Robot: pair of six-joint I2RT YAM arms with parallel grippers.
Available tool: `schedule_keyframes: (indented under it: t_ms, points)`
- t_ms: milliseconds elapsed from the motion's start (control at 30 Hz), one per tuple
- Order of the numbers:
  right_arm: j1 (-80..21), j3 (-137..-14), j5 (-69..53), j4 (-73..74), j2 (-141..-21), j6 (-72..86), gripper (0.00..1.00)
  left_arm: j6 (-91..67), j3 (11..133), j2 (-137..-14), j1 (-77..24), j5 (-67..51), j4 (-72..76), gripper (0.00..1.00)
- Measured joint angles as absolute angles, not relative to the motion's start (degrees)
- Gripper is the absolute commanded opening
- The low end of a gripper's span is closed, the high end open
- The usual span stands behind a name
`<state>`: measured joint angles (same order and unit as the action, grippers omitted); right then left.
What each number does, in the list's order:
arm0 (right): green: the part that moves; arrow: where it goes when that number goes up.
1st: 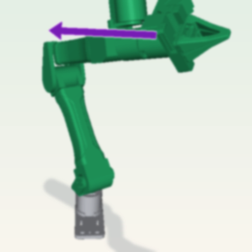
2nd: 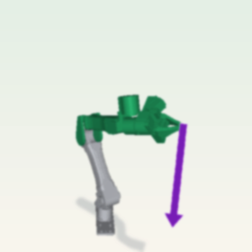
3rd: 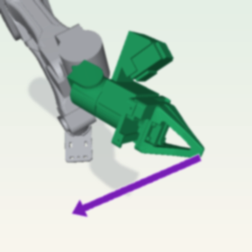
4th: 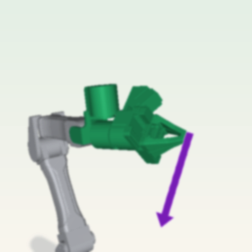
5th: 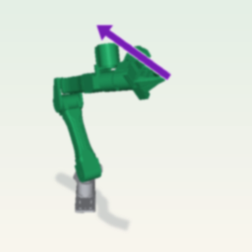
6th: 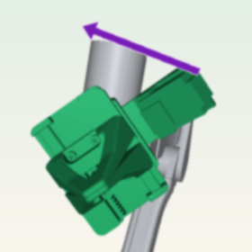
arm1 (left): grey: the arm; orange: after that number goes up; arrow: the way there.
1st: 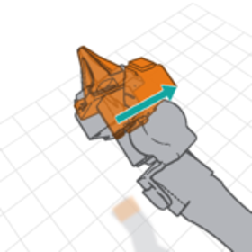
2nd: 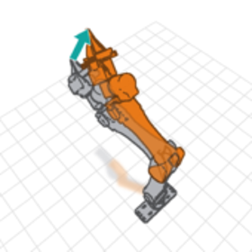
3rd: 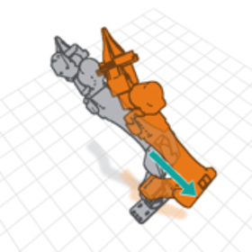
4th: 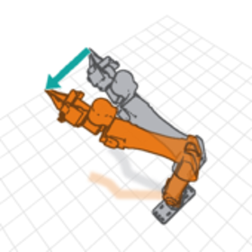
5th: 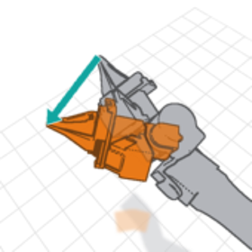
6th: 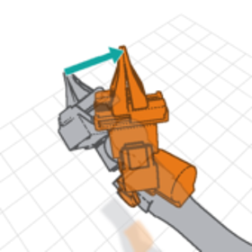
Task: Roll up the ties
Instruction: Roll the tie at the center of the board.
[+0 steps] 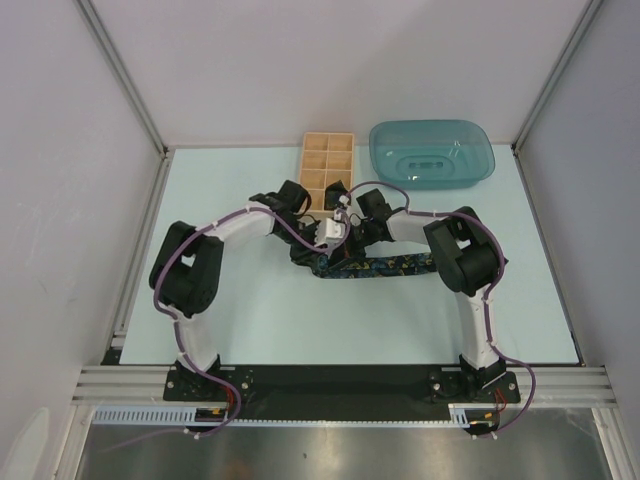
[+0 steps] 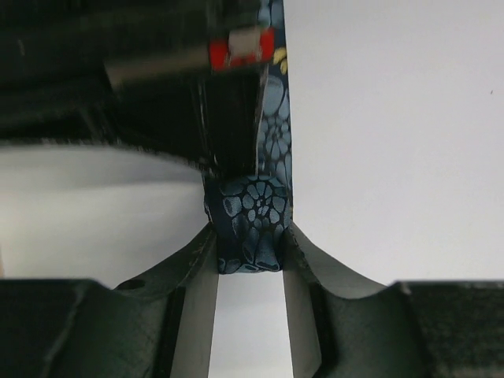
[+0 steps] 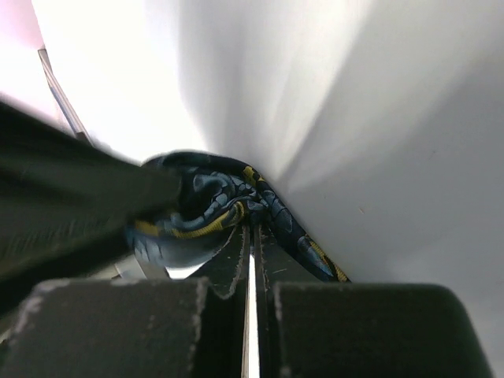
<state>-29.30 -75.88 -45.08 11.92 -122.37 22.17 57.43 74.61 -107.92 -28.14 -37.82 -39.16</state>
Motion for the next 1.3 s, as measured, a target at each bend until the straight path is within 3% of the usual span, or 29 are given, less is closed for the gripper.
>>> schedule_keyframes:
  t_ms: [500, 733, 1033, 1300]
  points:
    - [-28.5, -73.9, -47.7, 8.3, -122.4, 21.8, 0.0, 53.6, 85.0, -114.8, -34.5, -31.9, -45.0, 0.4]
    - [-27.2, -71.8, -50.1, 5.0, -122.1, 22.9, 0.23, 54.6, 84.0, -114.8, -35.1, -28.5, -45.1, 0.37]
    - [-21.8, -68.8, -52.2, 11.0, -117.7, 24.4, 0.44, 55.6, 82.5, -115.9, -35.4, -27.2, -44.1, 0.38]
    - [-23.6, -68.1, -53.2, 7.8, -116.9, 28.9, 0.47, 55.6, 82.5, -116.0, -35.4, -27.2, -44.0, 0.4]
